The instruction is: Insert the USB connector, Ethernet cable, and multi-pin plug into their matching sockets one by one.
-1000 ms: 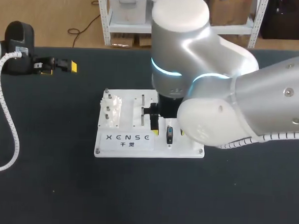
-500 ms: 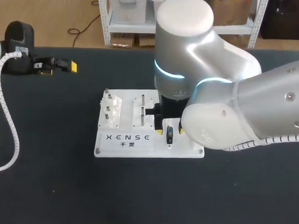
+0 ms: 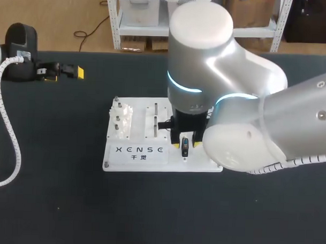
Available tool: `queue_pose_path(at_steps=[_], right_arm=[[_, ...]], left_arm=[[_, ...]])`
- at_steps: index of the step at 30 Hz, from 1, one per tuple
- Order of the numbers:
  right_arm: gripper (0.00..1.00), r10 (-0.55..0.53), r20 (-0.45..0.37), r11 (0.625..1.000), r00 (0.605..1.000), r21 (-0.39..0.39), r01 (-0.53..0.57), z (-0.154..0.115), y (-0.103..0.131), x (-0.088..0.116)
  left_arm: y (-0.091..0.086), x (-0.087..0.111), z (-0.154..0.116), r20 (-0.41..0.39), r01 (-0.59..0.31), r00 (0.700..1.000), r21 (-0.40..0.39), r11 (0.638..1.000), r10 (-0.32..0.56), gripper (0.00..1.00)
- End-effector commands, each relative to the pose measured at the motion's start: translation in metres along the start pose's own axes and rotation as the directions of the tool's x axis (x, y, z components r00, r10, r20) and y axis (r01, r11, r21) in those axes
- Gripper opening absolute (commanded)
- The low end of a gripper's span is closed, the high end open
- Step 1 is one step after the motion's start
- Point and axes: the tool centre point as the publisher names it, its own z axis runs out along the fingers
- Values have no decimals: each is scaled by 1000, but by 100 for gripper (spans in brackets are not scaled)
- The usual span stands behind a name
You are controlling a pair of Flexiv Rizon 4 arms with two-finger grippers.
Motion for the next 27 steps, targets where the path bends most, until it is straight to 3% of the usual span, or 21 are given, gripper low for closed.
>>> queue_pose_path(at_steps=[1, 4, 12, 13, 27], right_arm=[[32, 0, 10, 1000, 1000, -2, 0, -1, -1, 4], [22, 0, 9, 1000, 1000, 0, 0, 1, -2, 3], [9, 5, 10, 1000, 1000, 5, -5, 1, -1, 0], [0, 2, 14, 1000, 1000, 4, -2, 1, -1, 0], [0, -19, 88, 999, 996, -44, 23, -18, -9, 3]], left_arm=[[0, 0, 0, 0, 0, 1000, 0, 1000, 0, 100], [0, 0, 0, 0, 0, 1000, 0, 1000, 0, 100], [0, 0, 0, 0, 0, 1000, 0, 1000, 0, 100], [0, 0, 0, 0, 0, 1000, 0, 1000, 0, 100], [0, 0, 0, 0, 0, 1000, 0, 1000, 0, 100]])
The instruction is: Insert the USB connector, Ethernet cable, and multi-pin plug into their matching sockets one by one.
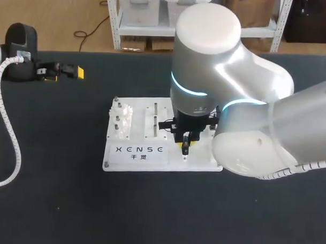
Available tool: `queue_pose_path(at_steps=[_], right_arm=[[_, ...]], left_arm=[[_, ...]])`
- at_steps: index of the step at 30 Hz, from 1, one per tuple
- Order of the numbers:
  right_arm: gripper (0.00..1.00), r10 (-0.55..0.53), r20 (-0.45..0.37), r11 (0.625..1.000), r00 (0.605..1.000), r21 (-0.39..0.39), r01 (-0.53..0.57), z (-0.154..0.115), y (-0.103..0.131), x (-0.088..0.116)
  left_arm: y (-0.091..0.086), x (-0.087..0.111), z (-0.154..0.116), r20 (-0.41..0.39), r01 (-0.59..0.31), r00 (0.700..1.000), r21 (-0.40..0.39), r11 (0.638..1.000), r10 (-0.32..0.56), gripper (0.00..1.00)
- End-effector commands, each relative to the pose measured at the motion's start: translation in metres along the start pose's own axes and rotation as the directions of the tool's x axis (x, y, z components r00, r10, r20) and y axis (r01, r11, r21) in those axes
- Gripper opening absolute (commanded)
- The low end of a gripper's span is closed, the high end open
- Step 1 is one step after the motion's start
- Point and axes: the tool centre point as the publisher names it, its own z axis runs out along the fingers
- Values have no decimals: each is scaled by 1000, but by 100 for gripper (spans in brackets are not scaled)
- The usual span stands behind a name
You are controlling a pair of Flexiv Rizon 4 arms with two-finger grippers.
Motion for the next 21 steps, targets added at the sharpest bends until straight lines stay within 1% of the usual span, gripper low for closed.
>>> queue_pose_path(at_steps=[1, 6, 14, 21], right_arm=[[0, 6, 39, 1000, 999, -15, -6, -13, -9, 5], [0, 21, 57, 999, 998, -31, -20, -29, -13, 1], [0, 80, 95, 997, 992, -28, -78, -63, -33, -6], [0, 105, 117, 994, 988, -7, -105, -74, -47, -9]], left_arm=[[0, 0, 0, 0, 0, 1000, 0, 1000, 0, 100], [0, 0, 0, 0, 0, 1000, 0, 1000, 0, 100], [0, 0, 0, 0, 0, 1000, 0, 1000, 0, 100], [0, 0, 0, 0, 0, 1000, 0, 1000, 0, 100]])
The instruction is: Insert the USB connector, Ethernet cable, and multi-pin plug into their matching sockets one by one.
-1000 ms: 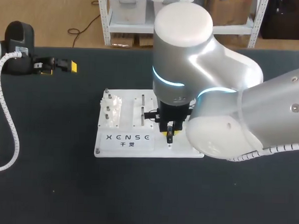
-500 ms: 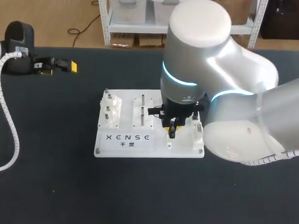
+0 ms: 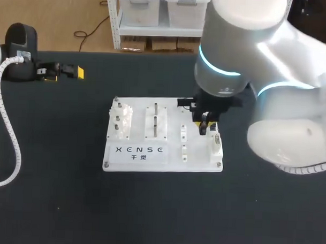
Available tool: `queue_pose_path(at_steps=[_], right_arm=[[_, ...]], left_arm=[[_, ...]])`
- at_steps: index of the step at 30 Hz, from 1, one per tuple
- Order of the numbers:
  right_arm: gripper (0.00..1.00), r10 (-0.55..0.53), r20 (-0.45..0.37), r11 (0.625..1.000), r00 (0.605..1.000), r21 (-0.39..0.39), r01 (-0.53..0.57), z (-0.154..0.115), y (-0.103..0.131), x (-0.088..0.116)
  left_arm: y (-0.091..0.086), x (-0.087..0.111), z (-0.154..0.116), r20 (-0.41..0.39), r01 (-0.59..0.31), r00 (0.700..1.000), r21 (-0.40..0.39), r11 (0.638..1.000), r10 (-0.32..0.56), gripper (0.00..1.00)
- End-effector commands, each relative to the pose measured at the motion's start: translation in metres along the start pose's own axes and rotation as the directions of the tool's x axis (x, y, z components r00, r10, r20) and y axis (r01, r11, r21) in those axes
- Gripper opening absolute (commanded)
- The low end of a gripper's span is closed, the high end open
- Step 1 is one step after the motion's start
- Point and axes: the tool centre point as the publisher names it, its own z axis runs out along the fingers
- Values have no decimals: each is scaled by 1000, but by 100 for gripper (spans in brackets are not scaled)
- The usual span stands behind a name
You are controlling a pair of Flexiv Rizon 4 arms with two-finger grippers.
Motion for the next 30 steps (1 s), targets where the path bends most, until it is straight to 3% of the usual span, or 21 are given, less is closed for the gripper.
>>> queue_pose_path(at_steps=[1, 30], right_arm=[[0, 8, 28, 1000, 1000, 7, -8, -7, -9, 5], [0, 27, -1, 995, 1000, 97, -27, 15, -33, 10]], left_arm=[[0, 0, 0, 0, 0, 1000, 0, 1000, 0, 100], [0, 0, 0, 0, 0, 1000, 0, 1000, 0, 100]])
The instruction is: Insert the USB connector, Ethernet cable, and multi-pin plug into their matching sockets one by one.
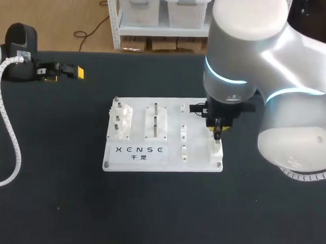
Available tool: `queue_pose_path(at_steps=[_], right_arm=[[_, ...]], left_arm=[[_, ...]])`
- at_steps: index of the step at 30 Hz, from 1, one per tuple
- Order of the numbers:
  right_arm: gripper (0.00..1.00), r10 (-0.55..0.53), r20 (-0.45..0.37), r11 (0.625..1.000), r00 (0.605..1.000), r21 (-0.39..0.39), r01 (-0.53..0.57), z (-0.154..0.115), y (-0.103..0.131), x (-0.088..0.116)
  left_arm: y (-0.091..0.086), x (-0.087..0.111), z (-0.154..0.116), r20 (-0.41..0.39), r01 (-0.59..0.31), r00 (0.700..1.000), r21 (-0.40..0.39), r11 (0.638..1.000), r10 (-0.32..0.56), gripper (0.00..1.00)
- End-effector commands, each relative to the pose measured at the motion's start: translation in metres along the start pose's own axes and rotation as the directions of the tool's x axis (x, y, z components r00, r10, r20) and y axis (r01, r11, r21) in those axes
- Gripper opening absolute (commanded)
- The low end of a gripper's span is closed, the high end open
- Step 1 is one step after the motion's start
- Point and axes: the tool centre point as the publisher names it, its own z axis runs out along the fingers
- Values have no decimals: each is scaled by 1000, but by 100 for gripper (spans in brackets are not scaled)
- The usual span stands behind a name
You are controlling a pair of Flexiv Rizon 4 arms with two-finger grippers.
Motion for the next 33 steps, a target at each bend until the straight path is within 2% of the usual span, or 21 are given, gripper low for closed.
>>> queue_pose_path(at_steps=[1, 33], right_arm=[[0, 3, 2, 1000, 1000, 8, -3, 2, 0, 1], [0, -14, -7, 1000, 1000, 24, 14, 7, -2, 8]], left_arm=[[0, 0, 0, 0, 0, 1000, 0, 1000, 0, 100], [0, 0, 0, 0, 0, 1000, 0, 1000, 0, 100]])
